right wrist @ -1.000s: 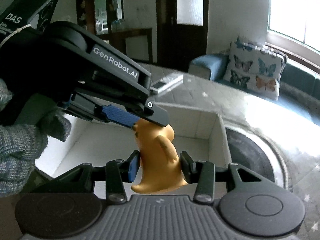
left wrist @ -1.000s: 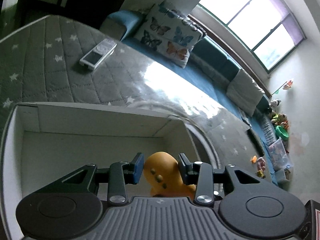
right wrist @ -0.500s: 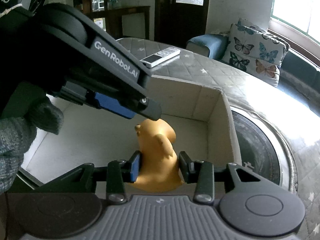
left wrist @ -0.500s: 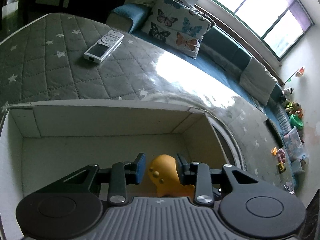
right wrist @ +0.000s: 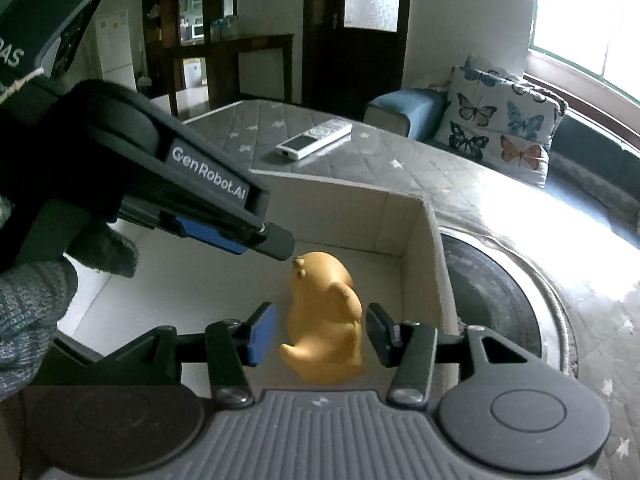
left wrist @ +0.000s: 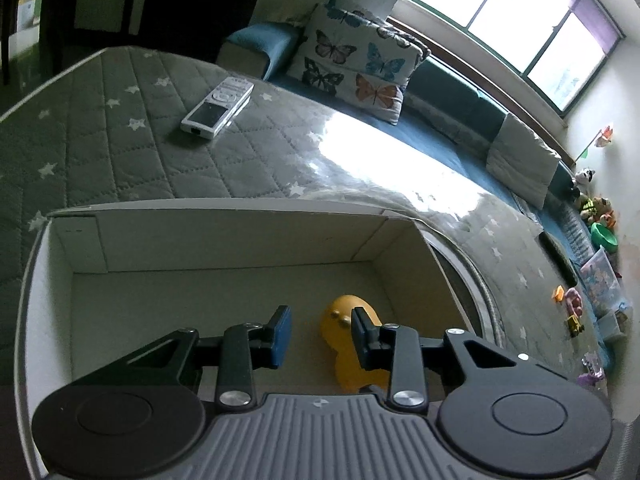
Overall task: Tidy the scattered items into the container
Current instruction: 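Withdraw both tools from the box back toward the remaining toys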
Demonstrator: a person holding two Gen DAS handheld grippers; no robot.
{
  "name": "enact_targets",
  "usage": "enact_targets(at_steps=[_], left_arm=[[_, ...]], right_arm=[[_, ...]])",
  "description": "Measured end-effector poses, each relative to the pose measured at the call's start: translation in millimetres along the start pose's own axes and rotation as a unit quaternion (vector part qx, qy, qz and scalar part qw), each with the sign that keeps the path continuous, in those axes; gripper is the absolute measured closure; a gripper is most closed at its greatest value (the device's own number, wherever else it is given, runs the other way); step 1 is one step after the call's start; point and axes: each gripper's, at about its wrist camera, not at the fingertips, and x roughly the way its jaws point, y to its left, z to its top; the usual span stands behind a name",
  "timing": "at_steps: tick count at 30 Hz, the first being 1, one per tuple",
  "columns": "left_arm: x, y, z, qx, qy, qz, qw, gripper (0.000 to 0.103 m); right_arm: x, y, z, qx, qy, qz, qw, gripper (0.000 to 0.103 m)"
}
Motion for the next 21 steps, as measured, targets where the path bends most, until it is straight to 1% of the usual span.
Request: enact_targets(at_steps=[2,6,8,9,12,13,17,21], left_arm=[[-7,-4,-4,0.011,-0.009,0.005,0.9999,0.068],[-24,-10,-14,0.026,-0.029,0.005,0.9992,0.068],[-32,-14,-20,0.035,-0.038,0.006,0.9986,0.068],[-36,-16,-24,0.041,-0.042,0.006,0.9983,0.068],[-47,-23,-35,0.057,-0.049,0.006,0.9972,0.068],[-50,-25,-39,0.063,-0.052,0.004,0.9967,0.068],[-63,-34,-56,0.082,-0.059,-0.001,0.9949,0.068],[-72,-42,-71,0.100,-0.058,-0.008,0.9932,0.068]], right_arm=[[-10,-2,-1,0.006,-0.012,-0.002,1.000,0.046],[-30,-5,-6,0.017,-0.034,-0.004,0.999,0.043],[-40,-6,-11,0.023,-0.042,-0.004,0.999,0.034],[-46,-7,-14,0.024,-0.046,-0.006,0.999,0.033],[-65,-8,-24,0.026,-0.056,-0.012,0.998,0.033],[-70,-8,-28,0.027,-0.059,-0.013,0.998,0.031],[-91,-8,-42,0.029,-0.069,-0.024,0.997,0.019],[-109,-8,-59,0.033,-0.075,-0.034,0.996,0.015]])
